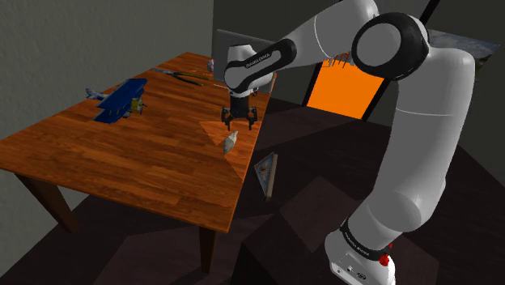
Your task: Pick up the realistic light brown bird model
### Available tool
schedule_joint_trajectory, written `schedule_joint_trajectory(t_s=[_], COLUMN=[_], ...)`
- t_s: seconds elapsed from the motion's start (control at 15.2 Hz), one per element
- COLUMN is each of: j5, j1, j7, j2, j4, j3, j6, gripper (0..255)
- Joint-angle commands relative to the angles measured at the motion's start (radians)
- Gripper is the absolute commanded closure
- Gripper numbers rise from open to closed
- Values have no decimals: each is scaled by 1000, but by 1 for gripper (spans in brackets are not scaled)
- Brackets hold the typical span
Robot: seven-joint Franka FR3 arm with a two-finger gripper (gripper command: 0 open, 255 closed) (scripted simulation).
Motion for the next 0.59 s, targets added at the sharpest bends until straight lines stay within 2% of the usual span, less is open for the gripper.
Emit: schedule_joint_trajectory(t_s=[0.0, 0.53], j5=[-2, 13], j1=[0, -4], j7=[26, 115], j2=[76, 410], j4=[71, 429], j3=[-11, -54], j6=[-1, -49], gripper=[0, 0])
